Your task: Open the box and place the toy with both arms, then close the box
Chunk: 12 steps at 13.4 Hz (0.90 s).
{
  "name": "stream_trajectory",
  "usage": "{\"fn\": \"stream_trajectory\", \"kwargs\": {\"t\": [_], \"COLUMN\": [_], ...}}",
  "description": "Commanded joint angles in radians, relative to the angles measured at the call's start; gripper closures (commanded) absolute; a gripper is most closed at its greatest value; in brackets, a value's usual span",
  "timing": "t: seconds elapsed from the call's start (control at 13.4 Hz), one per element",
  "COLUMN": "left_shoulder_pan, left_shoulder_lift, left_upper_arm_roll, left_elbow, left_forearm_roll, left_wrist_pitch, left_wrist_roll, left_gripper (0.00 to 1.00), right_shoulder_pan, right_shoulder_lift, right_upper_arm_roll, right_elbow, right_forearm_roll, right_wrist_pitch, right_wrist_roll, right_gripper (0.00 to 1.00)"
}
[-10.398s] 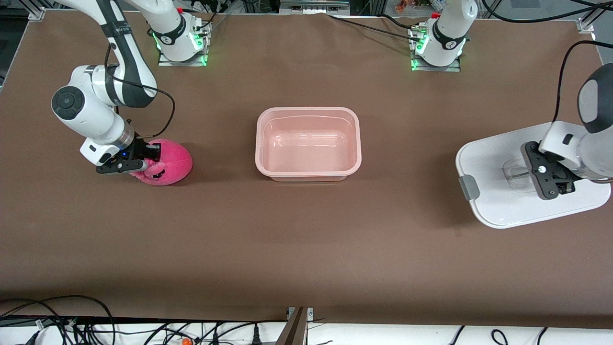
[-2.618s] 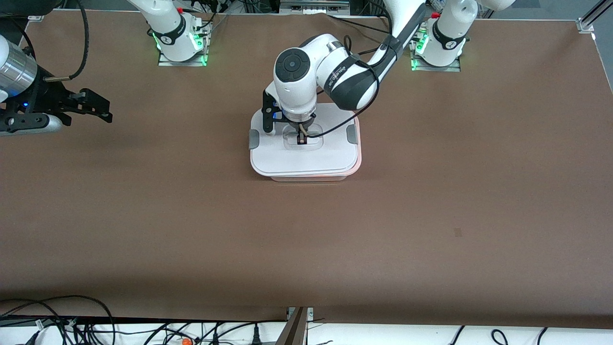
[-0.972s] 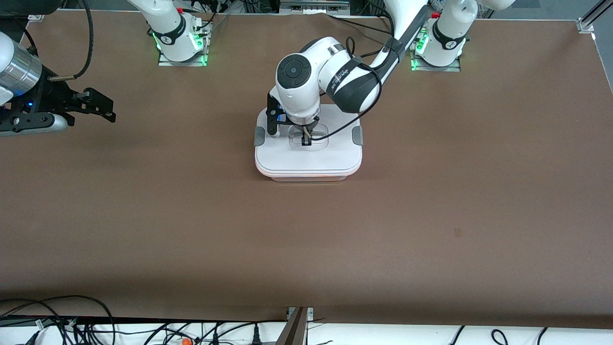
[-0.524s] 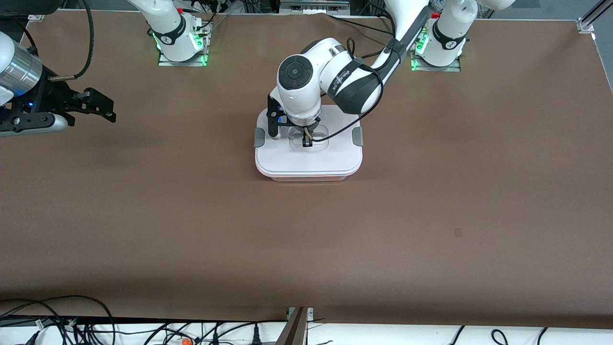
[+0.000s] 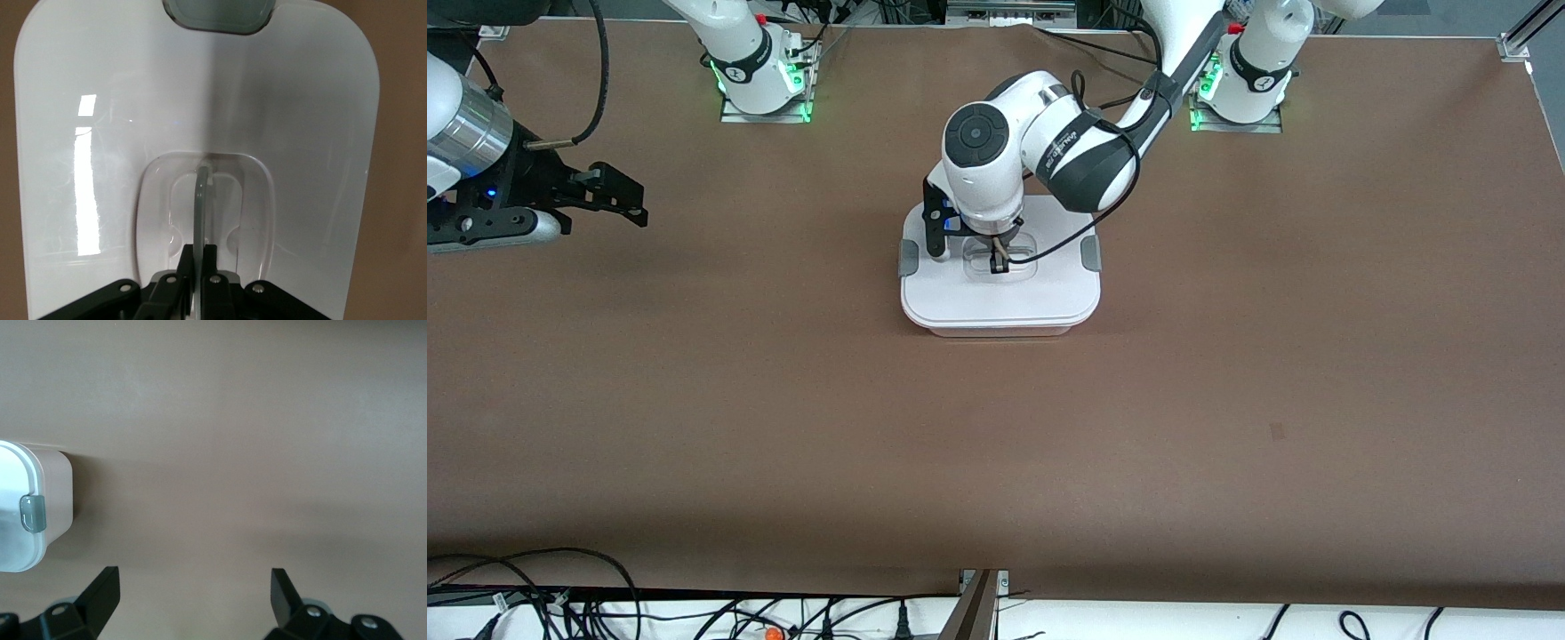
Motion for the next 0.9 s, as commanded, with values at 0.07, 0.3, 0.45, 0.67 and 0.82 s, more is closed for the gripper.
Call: {"fn": "stream_trajectory", "kwargs": {"t": [0.07,0.3,0.45,0.67,0.82], "left_shoulder_pan": [-0.006,-0.008,-0.008,-0.002,0.012], "left_shoulder_lift": [0.055,0.058,0.058,0.049,0.031], "left_upper_arm_roll": [0.005,0.005,0.005,0.009,0.022], "left_elbow": [0.067,0.070,0.070,0.085,0.102], "left_forearm_roll": [0.009,0.011,0.012,0.020,0.020], "left_wrist_pitch": [-0.014,-0.014,-0.014,-0.025,-0.028], "left_wrist_roll": [-0.041,-0.041,-0.041,-0.041,-0.041], "left_gripper": [1.00,1.00,1.00,0.00,0.00], "right_shoulder_pan": [0.004,0.004,0.004,0.004,0.004], "right_shoulder_lift": [-0.004,-0.004,-0.004,-0.005,-0.005], "right_upper_arm_roll": [0.002,0.002,0.001,0.002,0.002], "right_elbow": [0.002,0.002,0.002,0.002,0.002], "right_forearm_roll": [-0.006,-0.006,-0.006,-0.006,-0.006], "right_wrist_pitch": [0.003,0.003,0.003,0.003,0.003], "right_wrist_roll": [0.017,0.019,0.017,0.019,0.017], "right_gripper": [0.00,0.00,0.00,0.00,0.00]}}
